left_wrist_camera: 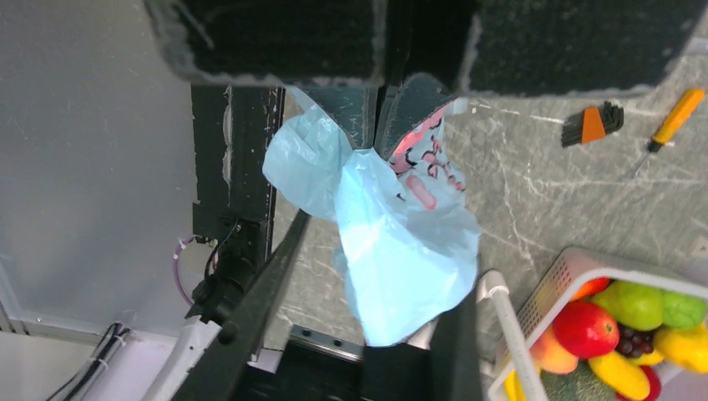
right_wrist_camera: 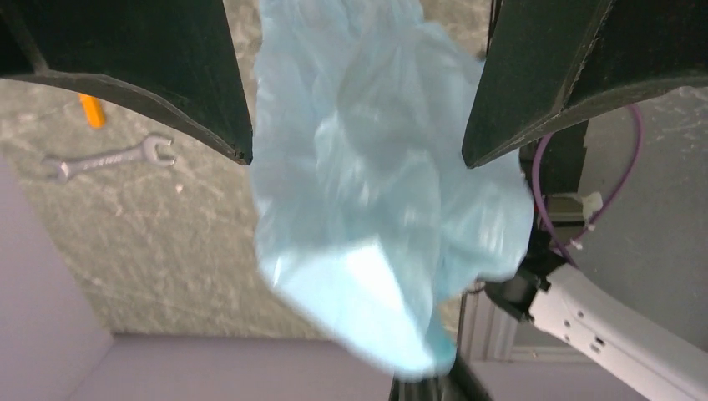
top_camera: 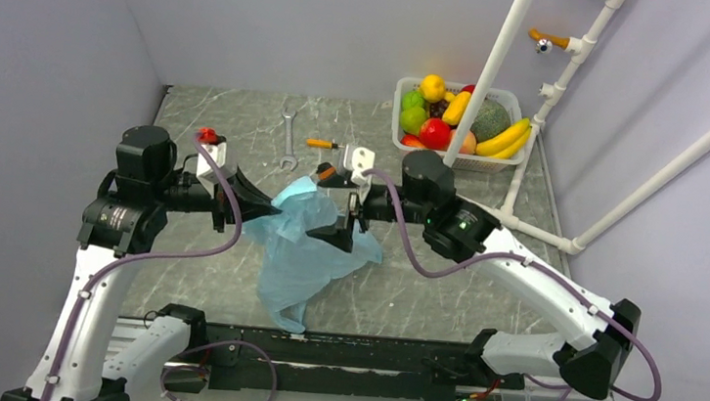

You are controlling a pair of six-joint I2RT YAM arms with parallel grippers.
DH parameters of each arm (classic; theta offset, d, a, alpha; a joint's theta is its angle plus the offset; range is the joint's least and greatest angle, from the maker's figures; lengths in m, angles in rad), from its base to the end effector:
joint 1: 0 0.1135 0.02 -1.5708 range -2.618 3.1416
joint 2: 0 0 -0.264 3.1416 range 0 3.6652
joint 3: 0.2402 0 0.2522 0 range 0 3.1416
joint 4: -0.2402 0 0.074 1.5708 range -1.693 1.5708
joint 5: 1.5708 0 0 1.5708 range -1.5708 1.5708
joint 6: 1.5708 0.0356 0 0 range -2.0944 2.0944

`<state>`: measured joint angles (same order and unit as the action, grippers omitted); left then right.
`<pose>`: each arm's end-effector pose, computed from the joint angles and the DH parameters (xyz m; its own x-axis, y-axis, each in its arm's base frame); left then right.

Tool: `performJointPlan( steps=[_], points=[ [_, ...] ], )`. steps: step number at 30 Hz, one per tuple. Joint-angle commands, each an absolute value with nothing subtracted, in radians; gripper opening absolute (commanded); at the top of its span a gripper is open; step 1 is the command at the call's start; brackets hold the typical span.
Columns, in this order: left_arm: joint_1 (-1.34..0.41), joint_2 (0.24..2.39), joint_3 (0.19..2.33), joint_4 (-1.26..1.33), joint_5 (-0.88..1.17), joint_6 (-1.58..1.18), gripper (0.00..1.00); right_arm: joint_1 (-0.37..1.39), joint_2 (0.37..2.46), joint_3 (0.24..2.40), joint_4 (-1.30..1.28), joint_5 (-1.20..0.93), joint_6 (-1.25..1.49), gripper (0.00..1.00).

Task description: Place the fake fruits into the plastic bag and tie a complex knot

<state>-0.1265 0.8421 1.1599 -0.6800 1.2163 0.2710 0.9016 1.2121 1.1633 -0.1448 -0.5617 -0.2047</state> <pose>0.1336 -0.0506 0.4134 -0.0941 0.1056 -0.9899 0.9745 0.2132 -0.0698 0.1570 0.2291 0.3886 0.0840 -0.1711 -0.9817 -0.9917 0.0820 -0.0991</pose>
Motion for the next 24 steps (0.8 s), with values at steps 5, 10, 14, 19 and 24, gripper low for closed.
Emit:
performJointPlan(
  steps=[5, 10, 14, 19, 24],
  points=[
    [-0.241, 0.914, 1.275, -0.759, 1.156, 0.362, 0.00, 0.919, 1.323, 1.376, -0.157, -0.691, -0.230, 0.99],
    [-0.288, 0.979, 1.367, -0.907, 1.156, 0.472, 0.00, 0.919, 1.347, 1.389, -0.229, -0.677, -0.353, 0.93],
    [-0.295, 0.978, 1.370, -0.897, 1.127, 0.472, 0.00, 0.919, 1.328, 1.373, -0.280, -0.680, -0.418, 0.81],
    [-0.295, 0.976, 1.369, -0.910, 1.075, 0.504, 0.00, 0.903, 1.279, 1.401, -0.419, -0.659, -0.437, 0.97],
    [-0.296, 0.975, 1.344, -0.870, 1.072, 0.485, 0.00, 0.889, 1.224, 1.394, -0.401, -0.650, -0.386, 0.98]
  ],
)
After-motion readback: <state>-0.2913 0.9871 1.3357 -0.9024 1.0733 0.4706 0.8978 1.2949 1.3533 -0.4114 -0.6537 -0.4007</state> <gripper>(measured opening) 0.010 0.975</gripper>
